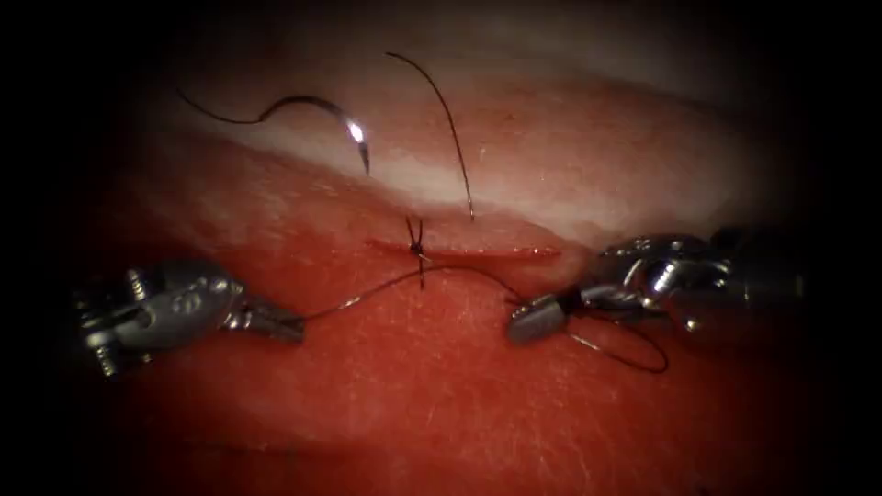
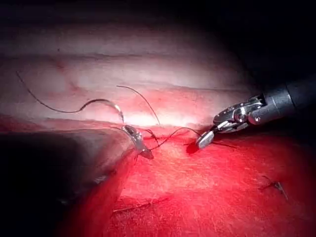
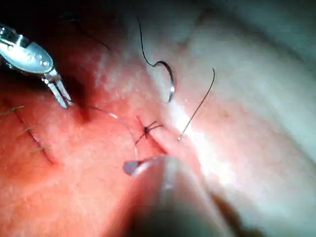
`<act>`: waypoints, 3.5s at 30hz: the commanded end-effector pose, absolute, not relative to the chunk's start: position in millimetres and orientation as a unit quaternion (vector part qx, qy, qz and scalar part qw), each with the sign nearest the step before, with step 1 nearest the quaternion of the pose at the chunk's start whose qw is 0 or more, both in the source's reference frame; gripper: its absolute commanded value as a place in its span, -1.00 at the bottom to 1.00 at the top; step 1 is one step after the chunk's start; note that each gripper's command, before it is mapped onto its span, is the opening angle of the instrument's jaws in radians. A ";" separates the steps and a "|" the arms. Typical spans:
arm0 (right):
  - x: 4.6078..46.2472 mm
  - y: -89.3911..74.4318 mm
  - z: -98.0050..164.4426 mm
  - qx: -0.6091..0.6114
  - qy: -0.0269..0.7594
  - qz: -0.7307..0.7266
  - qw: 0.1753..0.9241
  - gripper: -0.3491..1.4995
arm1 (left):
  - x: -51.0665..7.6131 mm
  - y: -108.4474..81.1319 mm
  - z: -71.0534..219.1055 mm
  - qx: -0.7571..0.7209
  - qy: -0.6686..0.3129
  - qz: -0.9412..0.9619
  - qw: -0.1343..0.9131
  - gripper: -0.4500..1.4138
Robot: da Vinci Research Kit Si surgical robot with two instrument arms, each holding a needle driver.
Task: Wound Closure
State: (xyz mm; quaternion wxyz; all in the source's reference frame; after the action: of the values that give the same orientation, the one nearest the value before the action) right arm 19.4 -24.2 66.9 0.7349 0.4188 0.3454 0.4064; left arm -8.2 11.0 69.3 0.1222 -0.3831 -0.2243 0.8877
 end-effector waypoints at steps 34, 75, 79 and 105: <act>10.6 -22.2 60.8 0.333 0.666 0.184 0.641 0.94 | -7.4 19.6 73.0 -0.494 -0.093 0.858 0.112 -1.00; 21.5 -19.7 66.7 0.177 0.693 0.274 0.643 -1.00 | -17.8 20.2 84.8 -0.523 -0.010 0.830 0.191 -1.00; 20.9 -17.8 66.2 0.104 0.709 0.256 0.648 -0.47 | -17.7 19.1 84.6 -0.515 -0.010 0.836 0.188 -1.00; 19.8 -16.5 68.4 0.065 0.674 0.266 0.686 0.31 | -18.4 10.6 79.0 -0.509 -0.027 0.846 0.158 -1.00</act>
State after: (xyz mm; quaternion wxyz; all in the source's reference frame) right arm 19.0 -16.7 67.8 0.6886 0.0633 0.6717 0.2657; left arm -18.0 10.1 77.9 0.1588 -0.5094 -0.0284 0.8452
